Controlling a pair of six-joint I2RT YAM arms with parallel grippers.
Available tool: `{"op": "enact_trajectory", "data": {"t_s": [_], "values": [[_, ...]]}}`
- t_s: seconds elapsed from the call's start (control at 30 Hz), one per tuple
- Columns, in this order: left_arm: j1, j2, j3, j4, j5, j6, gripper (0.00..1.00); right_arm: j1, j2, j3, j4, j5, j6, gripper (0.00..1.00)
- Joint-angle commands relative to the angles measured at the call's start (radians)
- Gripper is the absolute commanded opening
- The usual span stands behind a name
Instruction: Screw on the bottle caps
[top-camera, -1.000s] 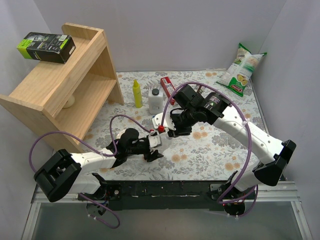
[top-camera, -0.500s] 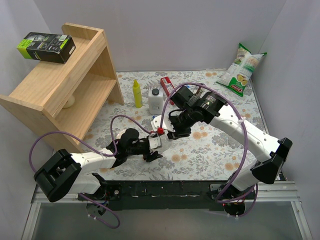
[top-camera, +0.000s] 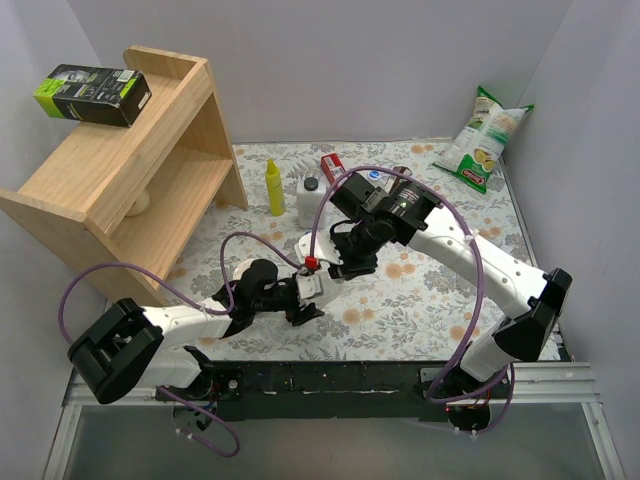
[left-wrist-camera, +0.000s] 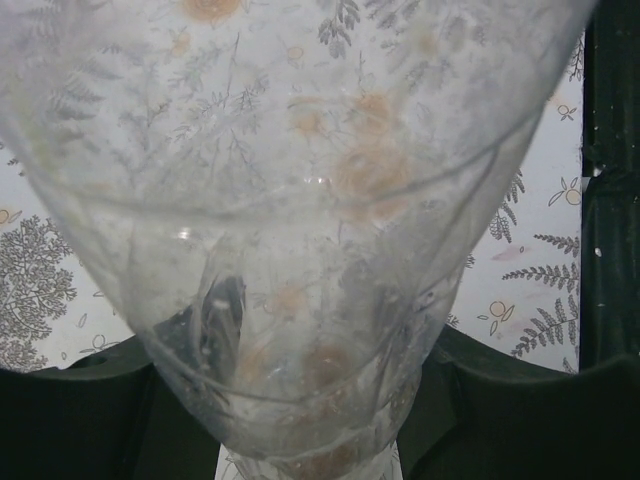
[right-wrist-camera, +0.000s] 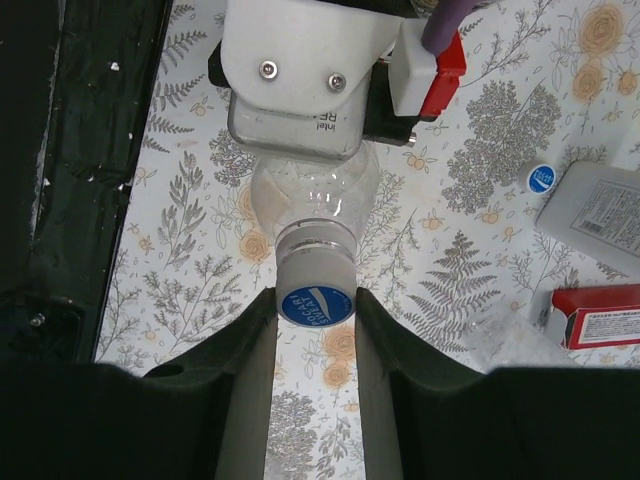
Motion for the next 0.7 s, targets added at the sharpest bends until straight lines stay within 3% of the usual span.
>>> {"op": "enact_trajectory", "data": {"t_s": [0.0,0.23,0.4,0.67], "values": [[-0.004,-0.05,-0.009,0.201,-0.022,-0.087,0.0,0.013,0.026,-0.001,-0.012,-0.046,0.093,0.26],[-0.004,-0.05,-0.032,0.284,-0.068,-0.099,0.0,0.011,0.09,-0.004,-0.039,-0.066,0.267,0.25],[-0.004,-0.047,-0.023,0.252,-0.061,-0.096,0.0,0.011,0.123,0.043,-0.056,-0.052,0.338,0.25],[-0.004,-0.037,-0.017,0.203,-0.045,-0.096,0.0,0.011,0.156,0.164,-0.055,0.006,0.341,0.43]]}}
